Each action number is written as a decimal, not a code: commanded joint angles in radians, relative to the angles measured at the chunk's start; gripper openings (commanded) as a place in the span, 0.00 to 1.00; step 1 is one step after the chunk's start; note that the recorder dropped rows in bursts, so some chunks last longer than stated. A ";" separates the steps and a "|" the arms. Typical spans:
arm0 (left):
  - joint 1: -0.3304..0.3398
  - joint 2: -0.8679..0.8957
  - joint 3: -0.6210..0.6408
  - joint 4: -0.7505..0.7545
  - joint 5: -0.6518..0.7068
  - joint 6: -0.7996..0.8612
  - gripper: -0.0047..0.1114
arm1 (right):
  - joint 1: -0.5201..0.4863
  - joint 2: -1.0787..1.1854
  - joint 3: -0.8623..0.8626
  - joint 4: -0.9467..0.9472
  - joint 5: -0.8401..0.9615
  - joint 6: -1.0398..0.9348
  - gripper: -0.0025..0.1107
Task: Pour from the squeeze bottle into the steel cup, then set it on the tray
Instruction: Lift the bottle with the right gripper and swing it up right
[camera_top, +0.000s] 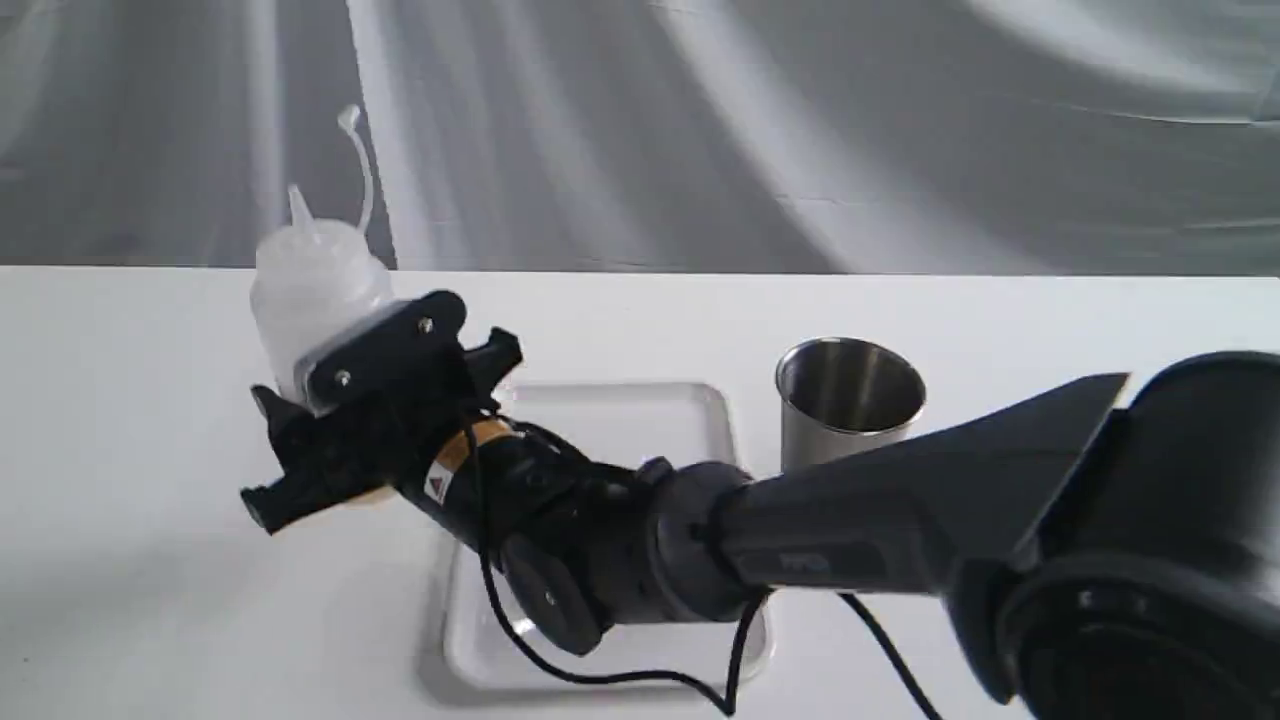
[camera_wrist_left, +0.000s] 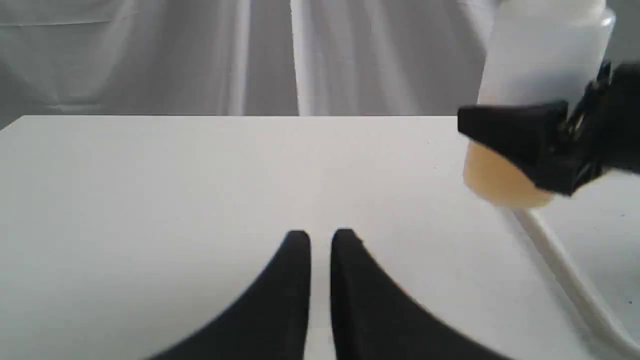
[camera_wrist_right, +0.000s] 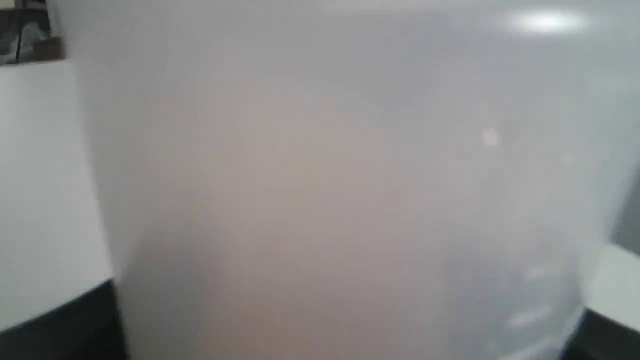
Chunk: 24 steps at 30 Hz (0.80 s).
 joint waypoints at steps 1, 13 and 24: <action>0.003 -0.003 0.004 0.000 -0.010 -0.003 0.11 | -0.001 -0.105 -0.007 -0.013 -0.003 -0.031 0.02; 0.003 -0.003 0.004 0.000 -0.010 0.000 0.11 | -0.001 -0.456 -0.007 -0.013 0.260 -0.245 0.02; 0.003 -0.003 0.004 0.000 -0.010 -0.003 0.11 | -0.001 -0.707 -0.007 -0.129 0.597 -0.303 0.02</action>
